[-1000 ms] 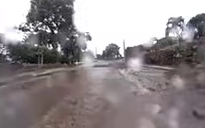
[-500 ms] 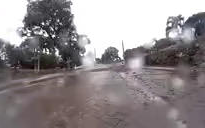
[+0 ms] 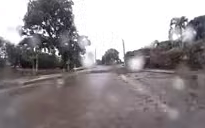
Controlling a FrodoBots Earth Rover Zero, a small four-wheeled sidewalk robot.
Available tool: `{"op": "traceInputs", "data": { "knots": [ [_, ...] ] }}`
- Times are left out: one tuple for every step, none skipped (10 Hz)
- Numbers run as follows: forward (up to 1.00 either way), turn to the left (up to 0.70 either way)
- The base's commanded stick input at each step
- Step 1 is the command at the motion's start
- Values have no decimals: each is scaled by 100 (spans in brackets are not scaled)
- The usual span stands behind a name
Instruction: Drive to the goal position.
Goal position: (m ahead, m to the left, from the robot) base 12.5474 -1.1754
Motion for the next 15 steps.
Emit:
{"op": "traceInputs", "data": {
  "knots": [
    [85,0],
    [85,0],
    [85,0],
    [85,0],
    [85,0],
    [85,0],
    [85,0],
    [85,0],
    [85,0],
    [85,0],
    [85,0],
    [85,0],
    [85,0],
    [85,0],
    [85,0]
  ]
}}
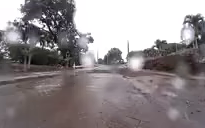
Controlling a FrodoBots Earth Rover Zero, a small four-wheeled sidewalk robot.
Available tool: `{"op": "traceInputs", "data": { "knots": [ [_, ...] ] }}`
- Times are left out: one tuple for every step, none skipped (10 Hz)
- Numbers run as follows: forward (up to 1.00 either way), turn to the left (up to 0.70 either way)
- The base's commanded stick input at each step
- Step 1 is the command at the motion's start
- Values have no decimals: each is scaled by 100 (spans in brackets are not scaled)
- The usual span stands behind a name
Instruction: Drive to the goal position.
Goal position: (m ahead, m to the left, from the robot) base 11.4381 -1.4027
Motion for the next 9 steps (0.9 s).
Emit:
{"op": "traceInputs", "data": {
  "knots": [
    [85,0],
    [85,0],
    [85,0],
    [85,0],
    [85,0],
    [85,0],
    [85,0],
    [85,0],
    [85,0]
  ]
}}
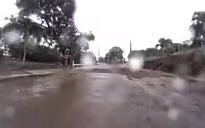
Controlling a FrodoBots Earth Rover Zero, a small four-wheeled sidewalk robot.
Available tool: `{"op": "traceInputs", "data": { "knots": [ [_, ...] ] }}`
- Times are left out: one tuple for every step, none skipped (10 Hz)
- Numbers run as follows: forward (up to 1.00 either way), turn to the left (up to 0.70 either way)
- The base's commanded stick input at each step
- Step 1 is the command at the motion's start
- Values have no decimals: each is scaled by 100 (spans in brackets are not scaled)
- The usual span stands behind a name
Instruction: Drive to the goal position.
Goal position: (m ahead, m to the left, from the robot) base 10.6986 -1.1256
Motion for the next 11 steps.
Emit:
{"op": "traceInputs", "data": {
  "knots": [
    [85,0],
    [85,0],
    [85,0],
    [85,0],
    [85,0],
    [85,0],
    [85,0],
    [85,0],
    [85,0],
    [85,0],
    [85,0]
  ]
}}
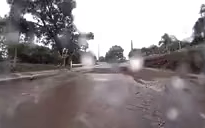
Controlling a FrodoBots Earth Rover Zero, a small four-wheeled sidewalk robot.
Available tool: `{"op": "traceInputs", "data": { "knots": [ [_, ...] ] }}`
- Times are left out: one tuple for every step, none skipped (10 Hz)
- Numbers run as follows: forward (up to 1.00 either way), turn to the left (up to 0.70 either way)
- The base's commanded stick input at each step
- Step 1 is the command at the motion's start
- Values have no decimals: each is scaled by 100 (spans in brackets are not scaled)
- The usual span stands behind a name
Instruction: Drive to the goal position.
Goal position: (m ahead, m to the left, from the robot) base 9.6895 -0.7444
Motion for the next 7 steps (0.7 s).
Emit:
{"op": "traceInputs", "data": {
  "knots": [
    [85,0],
    [85,0],
    [85,0],
    [85,0],
    [85,0],
    [85,0],
    [85,0]
  ]
}}
